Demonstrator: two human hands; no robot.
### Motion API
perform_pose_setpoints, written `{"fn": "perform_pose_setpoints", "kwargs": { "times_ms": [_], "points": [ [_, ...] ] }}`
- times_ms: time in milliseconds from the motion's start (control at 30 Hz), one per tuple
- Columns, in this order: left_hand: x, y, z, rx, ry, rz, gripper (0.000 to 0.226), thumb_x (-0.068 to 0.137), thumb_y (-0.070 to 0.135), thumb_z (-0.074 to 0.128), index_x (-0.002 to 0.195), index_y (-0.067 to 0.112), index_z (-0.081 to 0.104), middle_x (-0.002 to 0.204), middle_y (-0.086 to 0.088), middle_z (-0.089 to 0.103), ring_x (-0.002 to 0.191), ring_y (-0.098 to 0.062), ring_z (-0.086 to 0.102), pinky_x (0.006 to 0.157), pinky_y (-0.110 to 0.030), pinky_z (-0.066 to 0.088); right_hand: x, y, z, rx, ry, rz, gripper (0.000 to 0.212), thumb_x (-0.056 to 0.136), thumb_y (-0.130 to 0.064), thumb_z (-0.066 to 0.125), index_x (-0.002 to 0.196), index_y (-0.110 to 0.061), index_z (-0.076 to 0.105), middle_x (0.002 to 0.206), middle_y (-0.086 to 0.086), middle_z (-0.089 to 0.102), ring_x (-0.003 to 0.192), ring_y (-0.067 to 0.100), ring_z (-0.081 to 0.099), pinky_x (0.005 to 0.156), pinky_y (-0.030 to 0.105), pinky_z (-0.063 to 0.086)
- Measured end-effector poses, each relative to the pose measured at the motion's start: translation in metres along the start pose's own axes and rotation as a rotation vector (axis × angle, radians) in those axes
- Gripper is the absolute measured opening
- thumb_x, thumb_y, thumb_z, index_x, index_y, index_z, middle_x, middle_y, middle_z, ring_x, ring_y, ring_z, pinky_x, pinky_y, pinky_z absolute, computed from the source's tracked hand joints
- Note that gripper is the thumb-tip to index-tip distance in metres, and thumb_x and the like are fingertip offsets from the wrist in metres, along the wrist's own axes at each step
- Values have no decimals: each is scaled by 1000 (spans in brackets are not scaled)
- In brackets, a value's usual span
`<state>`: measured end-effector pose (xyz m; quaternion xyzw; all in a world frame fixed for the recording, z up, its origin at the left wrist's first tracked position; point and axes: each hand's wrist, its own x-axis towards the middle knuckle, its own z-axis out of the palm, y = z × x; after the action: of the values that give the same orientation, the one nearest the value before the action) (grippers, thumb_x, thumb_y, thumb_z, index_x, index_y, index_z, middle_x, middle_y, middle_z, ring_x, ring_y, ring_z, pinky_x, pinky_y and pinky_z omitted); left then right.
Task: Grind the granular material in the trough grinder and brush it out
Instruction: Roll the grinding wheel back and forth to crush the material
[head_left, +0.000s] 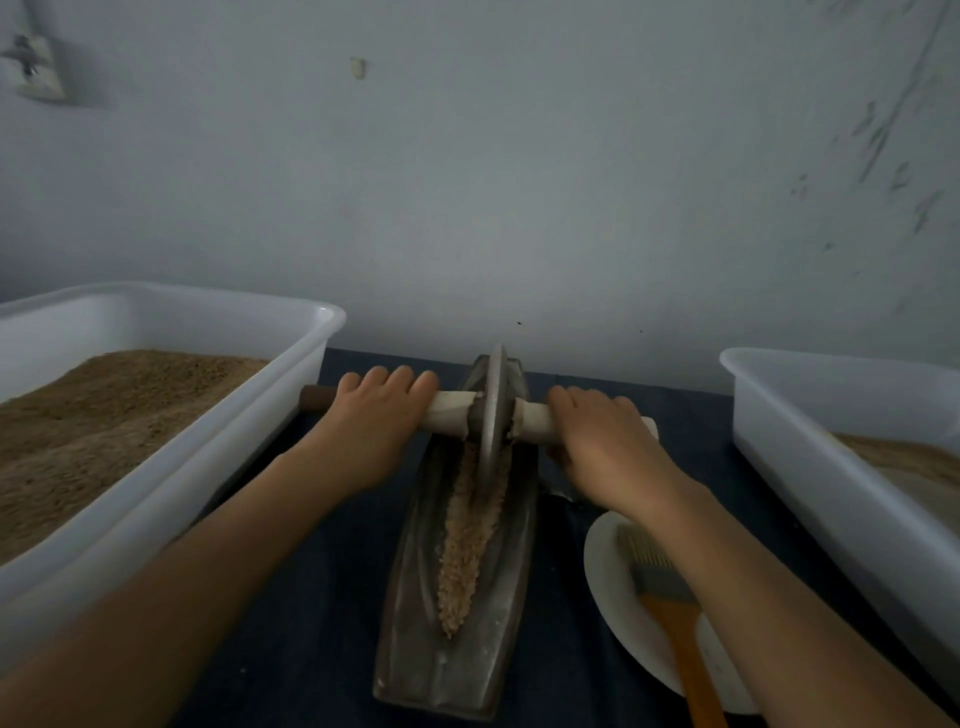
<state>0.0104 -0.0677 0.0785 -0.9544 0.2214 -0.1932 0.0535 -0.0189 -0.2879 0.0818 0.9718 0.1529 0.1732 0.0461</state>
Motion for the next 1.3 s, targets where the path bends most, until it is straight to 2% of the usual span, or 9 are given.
{"fn": "perform_pose_setpoints", "kwargs": {
  "times_ms": [100,200,400,533,700,900,1033,1167,1300],
  "points": [
    [-2,-1,-4,1,-55,9,44,90,21,54,126,23,30,122,2,44,111,-18,45,95,-35,36,-3,-2,-7,-20,-80,-11,26,90,-20,54,112,-14,42,108,3,51,98,22,48,70,30,24],
    [-7,-6,-21,-76,-254,62,39,92,25,53,124,24,31,120,2,47,108,-17,48,94,-33,38,-8,-8,-25,65,-260,-33,23,91,-19,53,111,-12,42,109,5,52,92,19,49,69,28,29],
    [-31,-12,-61,-225,-645,181,30,93,27,53,95,35,24,88,14,42,78,-1,45,77,-20,35,-25,-22,-62,166,-554,-108,25,92,-25,56,111,-13,44,108,5,53,90,16,50,63,26,37],
    [-35,-14,-75,-220,-756,204,25,94,29,51,98,34,27,94,11,48,89,-8,50,83,-24,41,-33,-24,-75,182,-611,-159,28,89,-34,59,108,-17,46,88,-6,48,78,9,48,58,18,36],
    [-27,-13,-58,-259,-674,158,26,94,23,51,95,32,27,89,11,45,76,-3,45,69,-19,35,-22,-21,-60,179,-545,-96,23,91,-24,57,108,-16,43,105,4,53,89,16,51,63,24,40],
    [-8,-4,-20,-24,-257,39,36,93,22,50,124,22,31,122,-1,44,111,-20,46,95,-36,37,-6,-8,-24,95,-251,-9,29,90,-18,55,116,-15,42,112,4,53,98,20,52,71,28,29],
    [-2,2,-3,53,-3,18,46,87,19,56,125,24,31,121,3,42,110,-17,44,95,-34,35,-3,-2,-9,24,-113,6,28,89,-21,56,113,-14,42,111,4,52,99,22,50,70,31,25],
    [-4,-1,-2,37,-21,15,46,88,22,57,125,25,30,121,3,44,109,-16,46,93,-32,36,-6,-5,-11,-13,-88,-18,29,90,-24,54,114,-14,42,112,5,52,100,23,49,71,31,26],
    [-10,-5,-21,-69,-266,56,44,92,26,54,127,25,29,122,2,47,109,-16,48,95,-32,38,-11,-12,-30,73,-278,-33,27,92,-18,54,115,-12,42,112,5,53,96,21,52,69,28,30]
  ]
}}
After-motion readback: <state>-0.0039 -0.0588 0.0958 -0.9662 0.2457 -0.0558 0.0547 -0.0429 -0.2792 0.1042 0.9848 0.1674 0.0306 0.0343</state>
